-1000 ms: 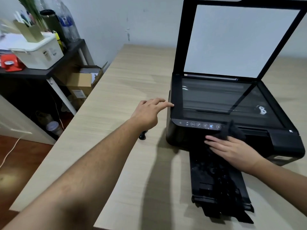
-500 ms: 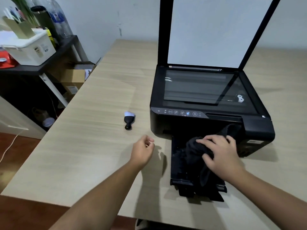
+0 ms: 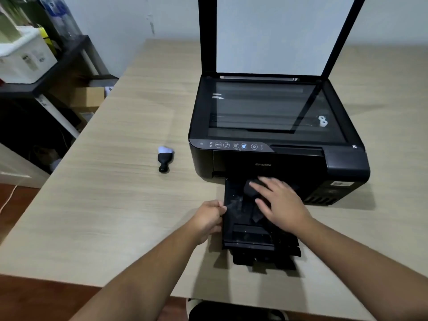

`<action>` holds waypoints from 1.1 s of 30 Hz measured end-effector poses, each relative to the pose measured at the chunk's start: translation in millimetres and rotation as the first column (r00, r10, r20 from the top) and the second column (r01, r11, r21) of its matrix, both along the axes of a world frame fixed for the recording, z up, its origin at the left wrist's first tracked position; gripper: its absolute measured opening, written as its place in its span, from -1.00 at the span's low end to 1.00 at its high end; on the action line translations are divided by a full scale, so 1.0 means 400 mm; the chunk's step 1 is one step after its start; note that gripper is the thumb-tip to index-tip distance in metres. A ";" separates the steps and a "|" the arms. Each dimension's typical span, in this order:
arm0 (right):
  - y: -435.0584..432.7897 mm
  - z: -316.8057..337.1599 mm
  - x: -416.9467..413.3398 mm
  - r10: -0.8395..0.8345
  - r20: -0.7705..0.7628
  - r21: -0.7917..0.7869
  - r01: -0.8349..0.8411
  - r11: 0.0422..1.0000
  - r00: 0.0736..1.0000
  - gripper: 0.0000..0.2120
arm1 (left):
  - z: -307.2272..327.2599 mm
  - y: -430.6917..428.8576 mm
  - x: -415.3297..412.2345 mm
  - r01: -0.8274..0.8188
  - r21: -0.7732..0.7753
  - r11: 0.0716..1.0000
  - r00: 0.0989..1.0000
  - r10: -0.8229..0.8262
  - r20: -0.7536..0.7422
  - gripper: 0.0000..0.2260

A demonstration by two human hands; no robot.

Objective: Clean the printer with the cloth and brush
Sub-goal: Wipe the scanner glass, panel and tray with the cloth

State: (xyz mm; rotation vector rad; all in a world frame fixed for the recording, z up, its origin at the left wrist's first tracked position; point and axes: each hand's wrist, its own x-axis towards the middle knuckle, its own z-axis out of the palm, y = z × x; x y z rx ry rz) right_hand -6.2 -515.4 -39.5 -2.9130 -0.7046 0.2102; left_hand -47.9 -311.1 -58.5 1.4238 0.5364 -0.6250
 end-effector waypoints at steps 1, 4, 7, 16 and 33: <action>0.029 -0.002 0.006 -0.066 -0.007 0.016 0.066 0.998 0.998 -0.45 | 0.004 0.000 0.001 -0.004 -0.003 1.000 1.000 0.004 0.010 -0.84; 0.099 -0.015 -0.044 0.067 -0.050 0.064 -0.064 0.996 0.996 -0.44 | 0.009 0.000 0.002 -0.002 0.013 1.000 1.000 0.002 0.028 -0.80; 0.015 -0.014 -0.104 0.330 -0.098 0.066 -0.325 0.943 0.939 -0.46 | 0.011 0.000 0.000 0.025 0.027 0.999 0.999 -0.026 0.034 -0.83; 0.105 -0.022 -0.029 -0.034 -0.029 0.037 0.035 0.999 0.999 -0.42 | 0.023 0.003 -0.005 0.034 0.024 0.999 0.998 -0.035 0.060 -0.81; -0.034 -0.023 -0.135 -0.219 -0.080 -0.110 0.210 0.972 0.972 -0.42 | 0.007 0.004 -0.001 0.050 0.015 0.999 0.997 -0.051 0.051 -0.87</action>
